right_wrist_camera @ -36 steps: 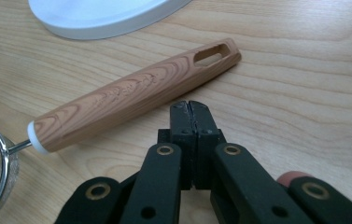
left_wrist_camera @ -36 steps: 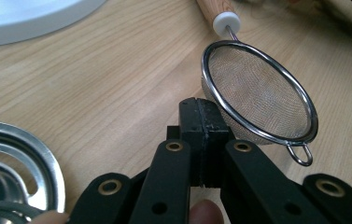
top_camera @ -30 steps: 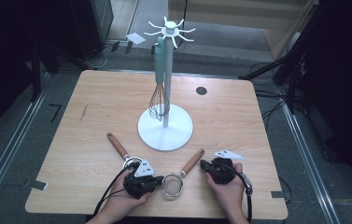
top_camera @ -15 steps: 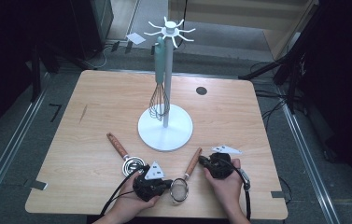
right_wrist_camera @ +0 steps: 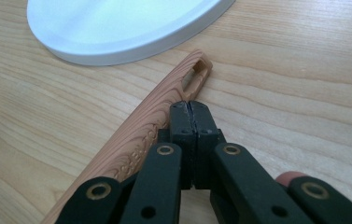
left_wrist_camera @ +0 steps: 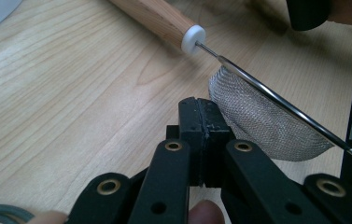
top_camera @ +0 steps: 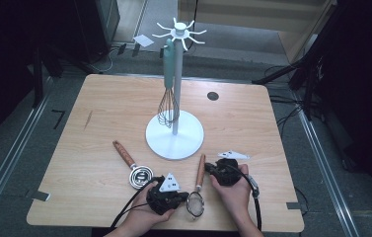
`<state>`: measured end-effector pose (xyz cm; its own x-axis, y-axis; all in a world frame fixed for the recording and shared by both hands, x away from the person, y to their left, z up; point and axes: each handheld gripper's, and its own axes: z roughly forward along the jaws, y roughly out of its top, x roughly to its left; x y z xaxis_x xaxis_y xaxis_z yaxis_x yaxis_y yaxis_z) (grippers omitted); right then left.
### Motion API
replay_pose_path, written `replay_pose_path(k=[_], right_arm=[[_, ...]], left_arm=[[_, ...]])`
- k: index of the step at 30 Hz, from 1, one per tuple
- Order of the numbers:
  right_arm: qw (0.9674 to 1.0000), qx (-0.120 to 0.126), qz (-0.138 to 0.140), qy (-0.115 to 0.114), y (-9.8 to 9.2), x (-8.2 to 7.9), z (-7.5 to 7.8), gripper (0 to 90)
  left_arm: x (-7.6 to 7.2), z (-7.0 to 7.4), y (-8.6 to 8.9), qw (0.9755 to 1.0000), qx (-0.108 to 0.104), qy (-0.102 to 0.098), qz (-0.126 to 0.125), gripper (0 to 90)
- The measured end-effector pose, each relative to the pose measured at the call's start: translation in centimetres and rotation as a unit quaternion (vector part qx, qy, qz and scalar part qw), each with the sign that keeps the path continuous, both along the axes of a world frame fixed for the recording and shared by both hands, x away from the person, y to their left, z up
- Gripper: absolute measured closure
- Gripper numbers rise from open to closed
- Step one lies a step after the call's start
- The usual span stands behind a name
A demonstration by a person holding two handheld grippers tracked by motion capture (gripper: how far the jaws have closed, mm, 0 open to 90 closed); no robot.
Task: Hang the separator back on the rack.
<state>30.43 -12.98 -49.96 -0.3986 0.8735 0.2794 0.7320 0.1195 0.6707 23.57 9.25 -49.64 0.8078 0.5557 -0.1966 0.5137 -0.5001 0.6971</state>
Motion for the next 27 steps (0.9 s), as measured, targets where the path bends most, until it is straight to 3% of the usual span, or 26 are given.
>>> replay_pose_path(k=[5,10,14,16,22,25,27], right_arm=[[1.0000,0.005,-0.005,-0.003,-0.1,0.0,0.2,88.2],[0.9993,0.035,-0.012,0.003,-0.7,-0.3,0.9,79.9],[0.9959,0.081,-0.026,0.031,-0.9,-0.5,1.2,65.7],[0.9930,0.105,-0.031,0.044,-1.0,-0.7,1.4,62.4],[0.9882,0.114,-0.038,0.094,-0.5,-1.1,1.7,59.3],[0.9844,0.123,-0.041,0.119,-0.4,-1.2,1.7,59.3],[0.9838,0.121,-0.044,0.124,-0.4,-1.3,1.7,59.4]], left_arm=[[0.1,0.3,0.6,1.0000,0.001,-0.008,0.004,89.3],[0.7,1.3,2.5,0.9992,-0.018,-0.020,0.030,88.3],[0.9,2.0,4.3,0.9978,-0.033,-0.028,0.050,87.2],[1.0,2.5,5.3,0.9965,-0.042,-0.033,0.064,86.7],[1.2,3.5,7.9,0.9936,-0.055,-0.047,0.087,81.6],[1.7,3.8,9.7,0.9904,-0.062,-0.058,0.109,74.4],[2.2,4.0,11.2,0.9866,-0.055,-0.082,0.130,69.5]])
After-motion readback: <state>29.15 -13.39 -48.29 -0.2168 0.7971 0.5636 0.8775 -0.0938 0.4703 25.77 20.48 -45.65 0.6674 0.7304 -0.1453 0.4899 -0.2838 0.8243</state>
